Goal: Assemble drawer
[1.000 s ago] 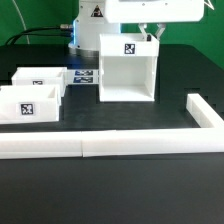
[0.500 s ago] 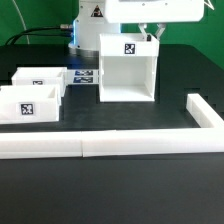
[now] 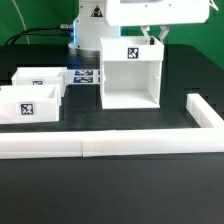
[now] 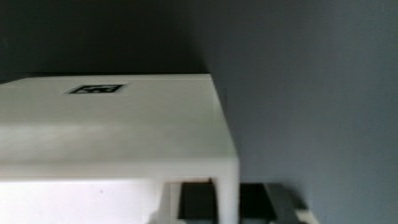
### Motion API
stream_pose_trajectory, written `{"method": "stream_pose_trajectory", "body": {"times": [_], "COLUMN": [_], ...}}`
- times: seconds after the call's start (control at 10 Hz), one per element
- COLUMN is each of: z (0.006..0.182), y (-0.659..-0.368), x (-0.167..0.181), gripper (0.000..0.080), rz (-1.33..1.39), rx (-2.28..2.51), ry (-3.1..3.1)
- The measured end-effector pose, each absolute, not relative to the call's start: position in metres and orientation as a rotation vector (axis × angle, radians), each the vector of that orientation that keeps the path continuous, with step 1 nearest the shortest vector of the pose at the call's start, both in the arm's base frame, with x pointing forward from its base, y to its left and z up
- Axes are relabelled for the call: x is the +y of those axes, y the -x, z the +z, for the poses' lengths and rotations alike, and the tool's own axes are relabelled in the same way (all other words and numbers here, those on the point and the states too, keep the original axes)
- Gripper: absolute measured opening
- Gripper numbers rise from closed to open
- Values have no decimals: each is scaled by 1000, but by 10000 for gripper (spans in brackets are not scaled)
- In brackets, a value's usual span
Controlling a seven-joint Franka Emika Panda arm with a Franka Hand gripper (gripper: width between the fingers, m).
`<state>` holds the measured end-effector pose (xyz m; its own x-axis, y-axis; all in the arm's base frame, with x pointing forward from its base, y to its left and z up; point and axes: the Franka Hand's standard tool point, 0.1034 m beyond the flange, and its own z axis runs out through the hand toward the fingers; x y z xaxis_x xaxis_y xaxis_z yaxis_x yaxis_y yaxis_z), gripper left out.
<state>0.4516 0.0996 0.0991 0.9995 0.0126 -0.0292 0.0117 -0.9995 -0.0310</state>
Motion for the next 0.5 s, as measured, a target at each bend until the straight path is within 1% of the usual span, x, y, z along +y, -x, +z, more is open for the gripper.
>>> {"method": "stream_pose_trajectory", "body": {"times": [0.1, 0.3, 0.5], "z": [99, 99, 100], "y": [-467, -515, -553], "x": [99, 98, 97], "gripper": [38, 38, 38], "rz": [30, -36, -93], "rx": [-35, -47, -31], "ry": [3104, 3089, 3080]}}
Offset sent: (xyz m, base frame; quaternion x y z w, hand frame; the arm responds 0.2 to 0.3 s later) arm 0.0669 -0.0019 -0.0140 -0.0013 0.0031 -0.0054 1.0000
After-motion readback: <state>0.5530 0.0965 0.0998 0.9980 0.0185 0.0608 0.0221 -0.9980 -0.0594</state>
